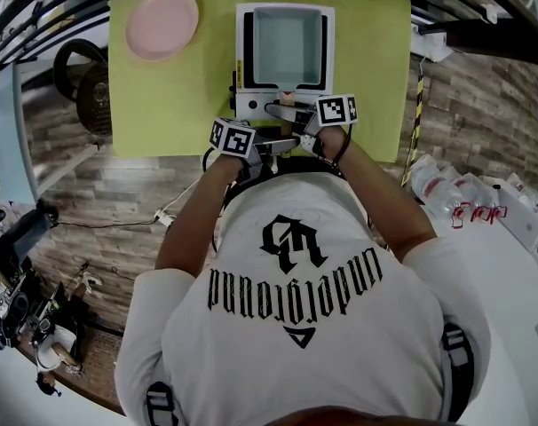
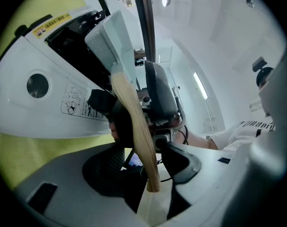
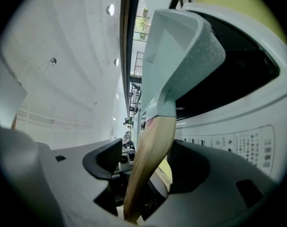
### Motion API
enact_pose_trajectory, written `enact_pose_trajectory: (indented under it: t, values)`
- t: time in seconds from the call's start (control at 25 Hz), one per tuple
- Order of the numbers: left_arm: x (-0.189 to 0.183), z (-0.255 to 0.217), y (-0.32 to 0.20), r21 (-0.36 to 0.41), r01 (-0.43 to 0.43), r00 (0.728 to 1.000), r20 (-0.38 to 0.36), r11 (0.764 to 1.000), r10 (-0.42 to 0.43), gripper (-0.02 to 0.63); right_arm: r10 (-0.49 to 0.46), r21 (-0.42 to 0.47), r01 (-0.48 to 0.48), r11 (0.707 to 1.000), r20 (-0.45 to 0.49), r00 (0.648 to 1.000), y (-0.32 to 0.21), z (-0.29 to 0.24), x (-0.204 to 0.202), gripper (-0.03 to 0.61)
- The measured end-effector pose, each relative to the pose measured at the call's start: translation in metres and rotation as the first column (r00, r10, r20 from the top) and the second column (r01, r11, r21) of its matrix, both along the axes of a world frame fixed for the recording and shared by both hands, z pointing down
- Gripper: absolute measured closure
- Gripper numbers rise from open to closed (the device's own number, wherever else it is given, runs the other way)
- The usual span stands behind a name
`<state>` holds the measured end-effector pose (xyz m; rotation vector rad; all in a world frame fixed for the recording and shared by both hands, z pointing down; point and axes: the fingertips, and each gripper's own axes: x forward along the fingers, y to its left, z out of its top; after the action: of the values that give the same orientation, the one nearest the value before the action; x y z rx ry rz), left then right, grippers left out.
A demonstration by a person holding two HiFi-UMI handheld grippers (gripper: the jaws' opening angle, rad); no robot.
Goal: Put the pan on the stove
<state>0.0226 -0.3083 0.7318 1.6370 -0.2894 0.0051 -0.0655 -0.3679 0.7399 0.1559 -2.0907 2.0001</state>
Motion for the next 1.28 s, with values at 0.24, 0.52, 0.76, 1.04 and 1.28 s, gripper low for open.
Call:
enact_pose_trajectory:
  t: [0.24,0.52,0.76,1.04,1.28]
  values:
    - [-0.01,-0.006,-0.003,0.009,0.039,0.999,-0.001,0.999,-0.039,0.328,0.038,-0.003,-0.038,0.999,-0.003,0.999,-0.001,-0.005,0.005,0.27]
    - [-0.03,-0.009,0.013,0.044,0.055,0.998,0.033,0.998,-0.057,0.328,0.097,0.043,-0.096,0.994,-0.024,0.995,0.004,-0.015,0.028,0.271]
    - [-0.038,-0.029,0.043,0.071,0.062,0.997,0.05,0.996,-0.066,0.33,0.197,0.087,-0.195,0.977,-0.008,0.98,0.02,-0.041,0.058,0.283]
    - [-0.066,-0.054,0.05,0.281,0.08,0.966,0.215,0.956,-0.144,0.406,0.315,0.33,-0.277,0.902,-0.067,0.947,0.024,-0.076,0.088,0.415]
    - [-0.097,-0.127,0.051,0.561,0.106,0.905,0.287,0.821,-0.313,0.553,0.379,0.609,-0.278,0.743,-0.041,0.924,0.038,-0.15,0.096,0.502]
